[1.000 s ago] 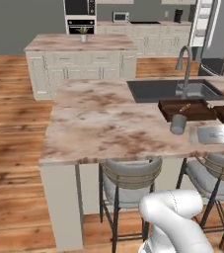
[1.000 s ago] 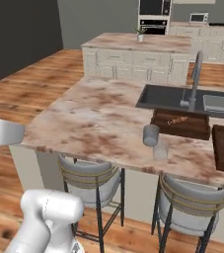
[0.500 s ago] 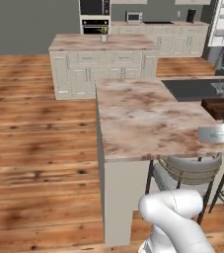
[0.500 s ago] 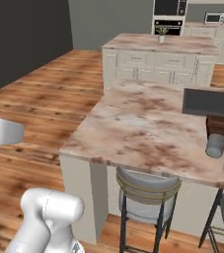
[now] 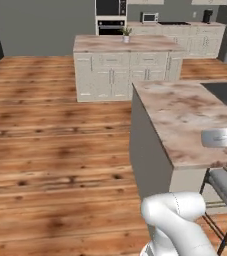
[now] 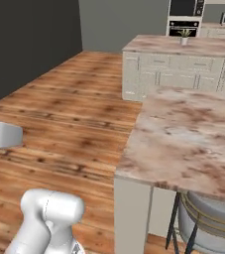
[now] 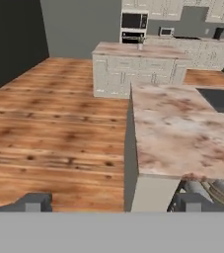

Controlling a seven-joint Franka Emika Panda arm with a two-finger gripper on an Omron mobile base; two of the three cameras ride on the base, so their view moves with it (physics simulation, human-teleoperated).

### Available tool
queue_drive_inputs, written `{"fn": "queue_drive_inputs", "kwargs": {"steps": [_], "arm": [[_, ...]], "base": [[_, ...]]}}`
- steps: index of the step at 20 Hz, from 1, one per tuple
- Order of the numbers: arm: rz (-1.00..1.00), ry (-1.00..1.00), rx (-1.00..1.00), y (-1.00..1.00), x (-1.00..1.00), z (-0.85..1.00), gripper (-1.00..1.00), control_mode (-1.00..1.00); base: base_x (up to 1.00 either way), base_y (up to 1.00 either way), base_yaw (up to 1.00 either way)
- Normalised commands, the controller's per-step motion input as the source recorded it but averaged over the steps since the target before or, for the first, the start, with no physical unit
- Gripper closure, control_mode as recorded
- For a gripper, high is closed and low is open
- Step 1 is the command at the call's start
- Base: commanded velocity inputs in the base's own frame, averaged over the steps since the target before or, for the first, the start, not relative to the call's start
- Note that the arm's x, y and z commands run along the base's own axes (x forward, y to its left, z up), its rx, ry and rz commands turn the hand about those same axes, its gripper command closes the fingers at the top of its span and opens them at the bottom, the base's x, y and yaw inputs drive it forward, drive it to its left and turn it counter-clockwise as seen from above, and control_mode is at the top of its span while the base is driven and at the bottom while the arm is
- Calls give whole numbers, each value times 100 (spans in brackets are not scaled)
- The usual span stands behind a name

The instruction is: Take the cake and donut from the fridge and place them on the empty tray on the dining counter.

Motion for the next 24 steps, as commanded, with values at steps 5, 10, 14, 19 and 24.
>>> {"fn": "queue_drive_inputs", "kwargs": {"steps": [5, 10, 14, 19, 24], "arm": [[0, 0, 0, 0, 0, 0, -100, 100], [0, 0, 0, 0, 0, 0, -100, 100], [0, 0, 0, 0, 0, 0, -100, 100], [0, 0, 0, 0, 0, 0, -100, 100], [0, 0, 0, 0, 0, 0, -100, 100]], "base": [[100, 95, -18], [100, 70, -9], [100, 41, -4], [100, 6, 0], [100, 8, 0]]}}
